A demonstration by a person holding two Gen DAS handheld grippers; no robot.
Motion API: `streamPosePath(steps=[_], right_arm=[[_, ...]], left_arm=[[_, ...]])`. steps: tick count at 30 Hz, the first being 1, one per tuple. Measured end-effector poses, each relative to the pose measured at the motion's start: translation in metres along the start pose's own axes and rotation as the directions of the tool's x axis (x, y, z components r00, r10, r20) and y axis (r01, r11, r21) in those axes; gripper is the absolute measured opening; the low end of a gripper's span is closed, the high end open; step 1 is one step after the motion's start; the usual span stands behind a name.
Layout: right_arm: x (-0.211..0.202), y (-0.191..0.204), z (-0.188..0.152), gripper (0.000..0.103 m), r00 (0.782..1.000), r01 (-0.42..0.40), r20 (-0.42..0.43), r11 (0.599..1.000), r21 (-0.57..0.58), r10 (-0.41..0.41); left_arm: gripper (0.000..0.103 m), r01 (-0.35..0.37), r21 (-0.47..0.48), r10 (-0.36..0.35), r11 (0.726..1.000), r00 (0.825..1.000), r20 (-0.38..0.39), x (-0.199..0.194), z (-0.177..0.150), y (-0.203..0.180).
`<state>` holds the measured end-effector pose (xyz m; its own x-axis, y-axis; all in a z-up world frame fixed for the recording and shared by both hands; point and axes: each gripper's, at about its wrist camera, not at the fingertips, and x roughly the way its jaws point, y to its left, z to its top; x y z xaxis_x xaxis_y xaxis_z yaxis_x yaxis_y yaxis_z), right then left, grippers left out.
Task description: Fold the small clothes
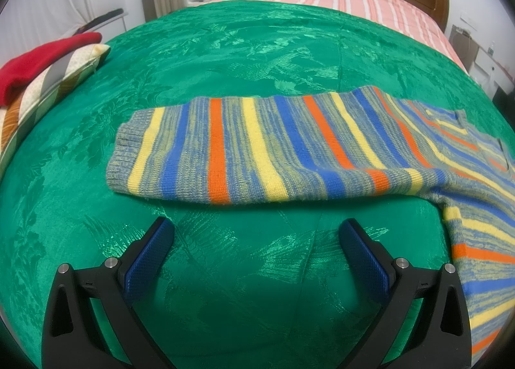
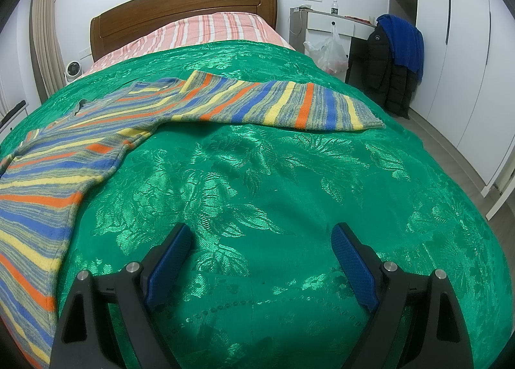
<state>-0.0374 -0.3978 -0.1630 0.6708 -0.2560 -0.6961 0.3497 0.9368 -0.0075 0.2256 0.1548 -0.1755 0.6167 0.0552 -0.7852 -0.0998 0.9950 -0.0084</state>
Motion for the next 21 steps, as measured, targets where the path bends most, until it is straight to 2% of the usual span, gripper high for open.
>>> streamPosePath(steps=[8, 11, 13, 15, 17, 19, 21], right_arm=[[-0.006, -0.001, 0.003, 0.088, 1.000, -0.008, -0.005, 1.000, 0.010, 0.009], [-0.024, -0.015, 0.015, 0.088, 0.994, -0.104, 0.048, 0.992, 0.072, 0.101], [-0.032, -0.030, 0.031, 0.088, 0.987, -0.144, 0.083, 0.985, 0.098, 0.136], [-0.030, -0.053, 0.051, 0.088, 0.983, -0.172, 0.083, 0.976, 0.132, 0.162], [-0.017, -0.088, 0.075, 0.088, 0.978, -0.204, 0.082, 0.954, 0.220, 0.190], [0.001, -0.126, 0.091, 0.088, 0.974, -0.225, 0.081, 0.914, 0.337, 0.210], [0.030, -0.163, 0.102, 0.082, 0.967, -0.246, 0.062, 0.850, 0.466, 0.246]], left_arm=[[0.103, 0.000, 0.000, 0.000, 1.000, 1.000, 0.000, 0.000, 0.000, 0.000], [0.103, 0.000, 0.000, 0.000, 1.000, 1.000, 0.001, 0.000, 0.000, 0.000], [0.103, 0.000, 0.000, 0.000, 1.000, 1.000, 0.002, 0.000, 0.000, 0.000], [0.103, 0.000, 0.001, 0.000, 1.000, 1.000, 0.000, 0.000, 0.000, 0.000], [0.103, 0.001, 0.000, -0.001, 1.000, 1.000, 0.000, 0.000, 0.000, 0.000], [0.103, -0.001, 0.001, 0.001, 1.000, 1.000, 0.001, 0.000, 0.000, 0.000], [0.103, -0.003, 0.003, 0.003, 1.000, 1.000, 0.000, 0.000, 0.001, 0.000]])
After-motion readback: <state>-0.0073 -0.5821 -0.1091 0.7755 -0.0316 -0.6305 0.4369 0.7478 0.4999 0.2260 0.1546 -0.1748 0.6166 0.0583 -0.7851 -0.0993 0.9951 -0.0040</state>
